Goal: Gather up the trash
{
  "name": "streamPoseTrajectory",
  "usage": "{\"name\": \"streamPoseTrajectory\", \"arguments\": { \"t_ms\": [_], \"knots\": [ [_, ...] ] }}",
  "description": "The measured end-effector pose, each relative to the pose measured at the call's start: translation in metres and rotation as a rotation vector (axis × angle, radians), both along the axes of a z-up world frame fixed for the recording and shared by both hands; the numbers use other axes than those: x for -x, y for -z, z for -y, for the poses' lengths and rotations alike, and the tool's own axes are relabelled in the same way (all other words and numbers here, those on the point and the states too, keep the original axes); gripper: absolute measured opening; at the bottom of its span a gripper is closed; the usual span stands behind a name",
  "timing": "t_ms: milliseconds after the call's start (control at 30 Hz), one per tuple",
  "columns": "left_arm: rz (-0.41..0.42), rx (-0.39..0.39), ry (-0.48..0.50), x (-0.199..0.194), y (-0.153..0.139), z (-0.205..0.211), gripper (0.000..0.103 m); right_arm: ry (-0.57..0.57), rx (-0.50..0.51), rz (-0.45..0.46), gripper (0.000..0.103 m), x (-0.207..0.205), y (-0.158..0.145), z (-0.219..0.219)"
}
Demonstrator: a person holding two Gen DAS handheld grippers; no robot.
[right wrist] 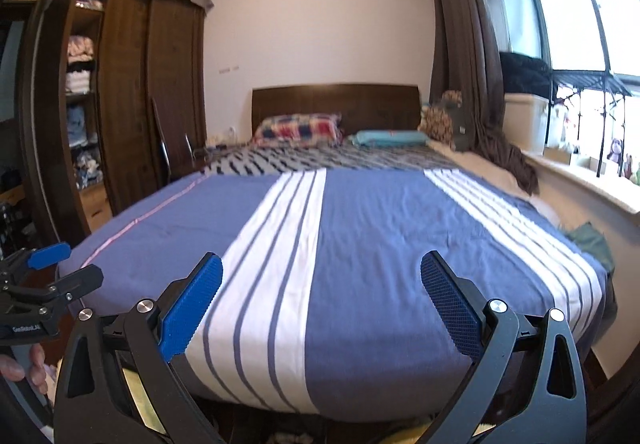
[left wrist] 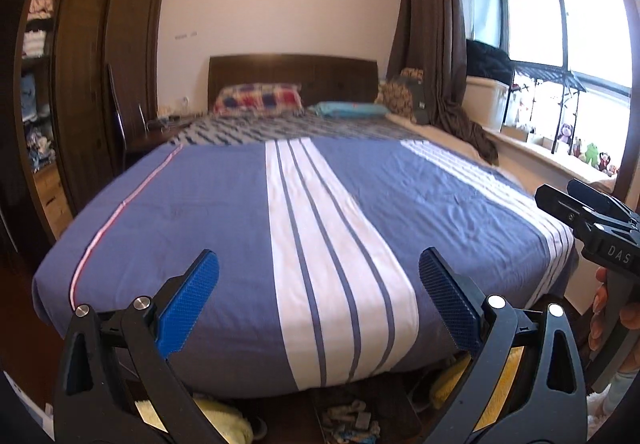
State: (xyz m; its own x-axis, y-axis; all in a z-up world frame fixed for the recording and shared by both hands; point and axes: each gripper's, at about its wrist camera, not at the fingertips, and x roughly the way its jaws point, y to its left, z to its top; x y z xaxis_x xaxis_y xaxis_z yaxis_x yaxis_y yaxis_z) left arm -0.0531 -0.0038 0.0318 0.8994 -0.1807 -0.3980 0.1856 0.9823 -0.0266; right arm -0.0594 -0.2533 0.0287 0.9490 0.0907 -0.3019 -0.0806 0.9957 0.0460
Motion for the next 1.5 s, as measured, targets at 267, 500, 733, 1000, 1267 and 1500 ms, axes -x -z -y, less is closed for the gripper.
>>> {"name": "streamPoseTrajectory", "arguments": {
  "t_ms": [267,500,733,1000,1267,1500],
  "knots": [
    [0.051,0.004,-0.008,0.016,-0.008,0.001,0.095,0.012,0.004,0.053,0.1,0.016,-0.011,-0.004],
    [0.052,0.007,-0.004,0.021,-0.005,-0.003,0.095,0.001,0.012,0.055,0.1,0.022,-0.011,-0.012],
    [0.056,0.008,-0.008,0.023,-0.007,-0.004,0.095,0.0,0.015,0.057,0.1,0.023,-0.011,-0.015],
    [0.062,0.007,-0.011,0.022,-0.01,-0.003,0.095,0.004,0.017,0.061,0.1,0.024,-0.012,-0.016],
    [0.064,0.006,-0.014,0.022,-0.01,-0.003,0.095,0.007,0.016,0.062,0.1,0.025,-0.012,-0.017],
    [0.067,0.001,-0.009,0.024,-0.011,-0.001,0.095,0.005,0.02,0.061,0.1,0.023,-0.014,-0.018]
  ]
}}
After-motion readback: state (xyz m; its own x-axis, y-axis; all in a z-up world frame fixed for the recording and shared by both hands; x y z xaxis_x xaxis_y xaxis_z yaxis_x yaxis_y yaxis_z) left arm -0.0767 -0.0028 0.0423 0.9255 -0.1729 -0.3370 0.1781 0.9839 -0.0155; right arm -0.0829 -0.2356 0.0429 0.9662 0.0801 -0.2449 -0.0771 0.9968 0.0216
